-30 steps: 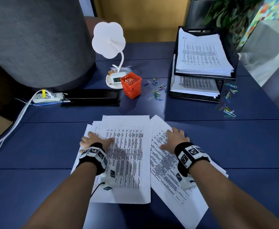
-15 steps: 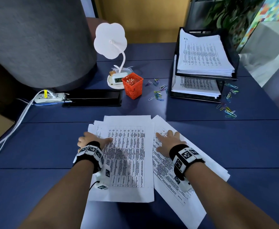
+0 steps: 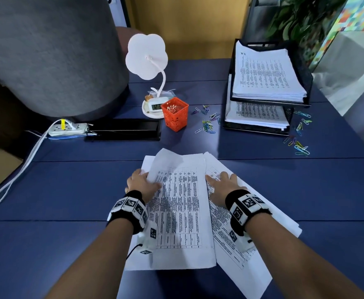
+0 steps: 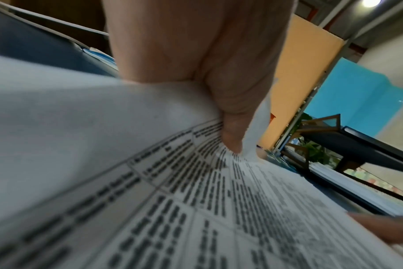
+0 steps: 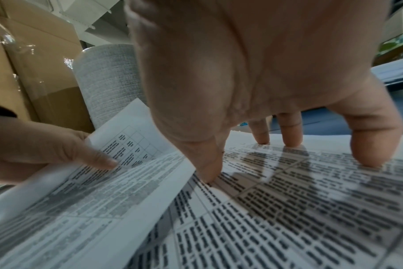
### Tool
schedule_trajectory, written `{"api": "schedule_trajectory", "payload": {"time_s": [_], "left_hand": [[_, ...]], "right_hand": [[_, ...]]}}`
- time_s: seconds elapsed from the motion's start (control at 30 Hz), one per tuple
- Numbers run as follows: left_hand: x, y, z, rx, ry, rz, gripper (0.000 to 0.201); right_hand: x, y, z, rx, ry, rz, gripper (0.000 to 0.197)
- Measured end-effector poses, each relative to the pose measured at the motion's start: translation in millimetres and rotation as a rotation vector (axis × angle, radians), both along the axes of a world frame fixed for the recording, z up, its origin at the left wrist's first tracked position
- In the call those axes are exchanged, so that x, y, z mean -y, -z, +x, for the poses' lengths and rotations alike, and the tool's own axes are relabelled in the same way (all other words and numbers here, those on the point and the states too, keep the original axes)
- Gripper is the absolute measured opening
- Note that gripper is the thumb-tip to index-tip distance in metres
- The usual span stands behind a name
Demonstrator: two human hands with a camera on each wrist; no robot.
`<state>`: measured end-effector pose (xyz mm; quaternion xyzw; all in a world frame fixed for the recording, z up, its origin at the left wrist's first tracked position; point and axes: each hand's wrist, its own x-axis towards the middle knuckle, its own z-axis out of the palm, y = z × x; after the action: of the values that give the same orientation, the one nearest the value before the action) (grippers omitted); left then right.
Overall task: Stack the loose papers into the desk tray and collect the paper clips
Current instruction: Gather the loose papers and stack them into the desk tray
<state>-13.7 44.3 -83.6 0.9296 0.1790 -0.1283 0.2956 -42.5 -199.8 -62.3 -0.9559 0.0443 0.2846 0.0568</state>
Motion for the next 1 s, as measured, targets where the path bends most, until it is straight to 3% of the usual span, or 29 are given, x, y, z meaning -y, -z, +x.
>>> {"api": "schedule_trajectory", "payload": {"time_s": [0.13, 0.23, 0.37, 0.47, 0.53, 0.6, 0.67, 0.77, 0.87, 0.93, 1.0], "left_hand": [[3, 5, -1, -0.072, 0.125, 0.173, 0.049], [-2, 2, 3, -0.089, 0.161, 0.182, 0.047], [-9, -5, 8, -0.056, 0.075, 0.021, 0.045], [-15, -8, 6, -0.011, -0.123, -0.194, 0.071], [-16, -11, 4, -0.014, -0.174, -0.237, 0.079], [-14, -11, 4, -0.046, -0.101, -0.204, 0.064], [-11, -14, 4, 0.014, -0.093, -0.318, 0.036], [-7, -34, 6, 0.153, -0.128, -0.548, 0.015], [-1, -60, 9, 0.244, -0.14, -0.799, 0.018], [6, -76, 12, 0.312, -0.146, -0.979, 0.02], [14, -91, 15, 0.403, -0.149, -1.123, 0.023]], "right_hand": [[1, 0, -3, 0.014, -0.009, 0.015, 0.058], [1, -1, -3, 0.006, -0.015, 0.008, 0.061], [2, -1, -3, 0.001, -0.02, -0.002, 0.065], [2, 2, -2, 0.016, -0.025, -0.009, 0.064], [3, 4, -1, 0.001, -0.03, -0.009, 0.066], [4, 4, -1, -0.013, -0.027, 0.003, 0.067], [6, 2, 2, -0.012, 0.011, 0.055, 0.063], [10, -6, 10, 0.097, 0.211, 0.287, 0.053], [12, -12, 16, 0.222, 0.567, 0.827, 0.066], [11, -16, 16, 0.276, 0.659, 1.051, 0.046], [9, -23, 17, 0.336, 0.694, 1.19, 0.009]]}}
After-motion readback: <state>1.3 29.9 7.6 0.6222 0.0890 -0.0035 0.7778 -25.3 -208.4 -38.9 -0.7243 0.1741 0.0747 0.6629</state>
